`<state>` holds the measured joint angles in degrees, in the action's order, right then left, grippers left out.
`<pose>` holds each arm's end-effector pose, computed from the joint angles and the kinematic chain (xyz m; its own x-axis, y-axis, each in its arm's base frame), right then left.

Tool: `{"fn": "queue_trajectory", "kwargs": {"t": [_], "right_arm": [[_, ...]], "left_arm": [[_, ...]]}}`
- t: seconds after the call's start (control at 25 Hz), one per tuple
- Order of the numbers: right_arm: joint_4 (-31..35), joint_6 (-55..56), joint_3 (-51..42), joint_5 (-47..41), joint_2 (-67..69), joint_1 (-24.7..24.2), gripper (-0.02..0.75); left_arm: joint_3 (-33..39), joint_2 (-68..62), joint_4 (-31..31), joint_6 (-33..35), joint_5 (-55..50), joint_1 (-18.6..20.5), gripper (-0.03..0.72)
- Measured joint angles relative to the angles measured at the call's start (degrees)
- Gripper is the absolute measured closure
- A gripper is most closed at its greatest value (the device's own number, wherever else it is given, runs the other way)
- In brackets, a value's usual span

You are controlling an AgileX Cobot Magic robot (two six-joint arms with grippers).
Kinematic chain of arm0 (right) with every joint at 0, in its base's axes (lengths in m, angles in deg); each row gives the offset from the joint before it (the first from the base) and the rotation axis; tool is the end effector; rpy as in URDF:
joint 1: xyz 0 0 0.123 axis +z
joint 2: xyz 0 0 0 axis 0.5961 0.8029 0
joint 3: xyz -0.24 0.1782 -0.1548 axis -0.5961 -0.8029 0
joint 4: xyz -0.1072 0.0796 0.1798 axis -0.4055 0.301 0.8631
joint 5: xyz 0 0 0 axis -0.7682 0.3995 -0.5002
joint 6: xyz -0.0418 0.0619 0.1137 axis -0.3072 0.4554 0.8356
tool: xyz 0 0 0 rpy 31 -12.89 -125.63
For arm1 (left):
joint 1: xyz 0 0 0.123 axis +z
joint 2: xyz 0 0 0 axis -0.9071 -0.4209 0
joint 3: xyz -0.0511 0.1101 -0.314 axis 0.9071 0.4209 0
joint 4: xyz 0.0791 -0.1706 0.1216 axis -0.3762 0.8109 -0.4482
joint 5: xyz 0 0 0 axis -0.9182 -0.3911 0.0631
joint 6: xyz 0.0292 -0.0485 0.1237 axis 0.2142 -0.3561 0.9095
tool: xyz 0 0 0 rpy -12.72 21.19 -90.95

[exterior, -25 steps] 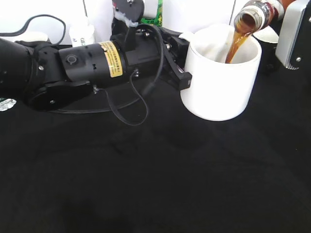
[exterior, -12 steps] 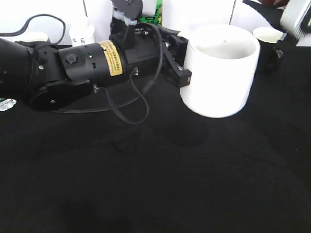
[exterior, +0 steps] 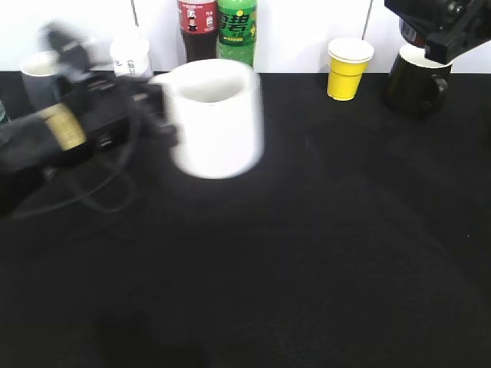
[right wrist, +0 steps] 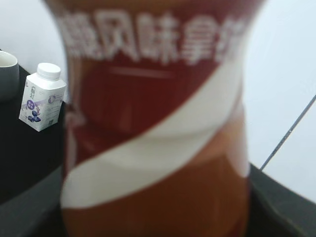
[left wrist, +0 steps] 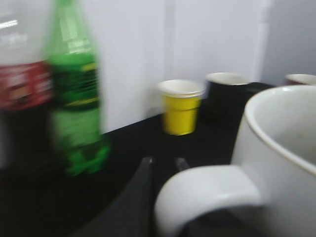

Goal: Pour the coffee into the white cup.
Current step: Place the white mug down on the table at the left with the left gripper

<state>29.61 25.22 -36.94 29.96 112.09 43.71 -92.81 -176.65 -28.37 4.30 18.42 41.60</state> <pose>0.2815 0.1059 0.3703 0.1921 -0.2706 -0.9433 -0.5879 0.7379 -0.3314 0.3217 -0.1915 0.2646 -0.0707 -0.0207 -0.9973 0.6894 0.7216 -0.0638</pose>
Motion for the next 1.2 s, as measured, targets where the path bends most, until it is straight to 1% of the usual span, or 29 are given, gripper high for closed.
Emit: {"fn": "queue_trajectory", "kwargs": {"t": [0.12,0.24,0.32,0.4,0.52,0.6,0.72,0.76,0.8,0.88,0.92,0.96,1.12,1.16,1.2], "right_arm": [[2.3,0.1,0.0,0.0,0.0,0.0,0.225],[3.1,0.1,0.0,-0.1,0.0,0.0,0.225],[3.2,0.2,0.0,0.0,0.0,0.0,0.225],[3.2,0.2,0.0,-0.1,0.0,0.0,0.225],[3.2,0.3,0.0,-0.1,0.1,0.0,0.225],[3.2,0.3,0.0,-0.1,0.3,0.0,0.225],[4.4,0.3,0.0,-0.1,0.3,0.0,0.225],[5.1,0.3,0.0,0.0,0.3,0.0,0.225],[5.3,0.4,0.0,0.2,0.3,0.0,0.225],[5.4,0.4,0.0,0.6,0.3,0.0,0.225],[5.4,0.4,0.0,0.9,0.3,0.0,0.225],[5.5,0.4,0.0,0.9,0.3,0.0,0.225],[8.1,0.4,0.0,4.5,0.3,0.0,0.225],[9.6,0.4,0.0,4.6,0.3,0.0,0.225],[12.3,0.4,0.0,3.6,0.3,0.0,0.225]], "left_arm": [[3.8,0.0,11.8,8.0,1.7,1.0,0.623],[3.9,-3.2,21.4,11.0,7.5,1.0,0.623],[3.9,-7.6,26.2,11.9,8.1,1.7,0.623],[3.4,-11.6,26.8,12.1,7.7,4.1,0.623],[-1.4,-15.9,27.2,12.2,7.8,7.3,0.623],[-4.3,-18.9,26.9,12.2,8.9,7.4,0.623],[-5.1,-19.8,25.9,12.1,9.9,7.4,0.624],[-5.1,-19.8,25.0,12.1,9.9,7.5,0.615],[-5.1,-19.8,23.7,11.8,10.4,7.5,0.575],[-4.0,-19.8,23.4,11.5,11.3,7.5,0.486],[-3.1,-19.8,23.4,11.5,11.7,7.5,0.463],[-1.8,-19.5,23.4,11.5,12.2,7.5,0.450],[5.5,-14.1,22.5,11.3,12.2,7.5,0.439],[7.5,-12.5,22.3,11.3,12.2,7.5,0.439],[9.4,-10.5,22.3,11.3,12.2,7.5,0.439]]}}
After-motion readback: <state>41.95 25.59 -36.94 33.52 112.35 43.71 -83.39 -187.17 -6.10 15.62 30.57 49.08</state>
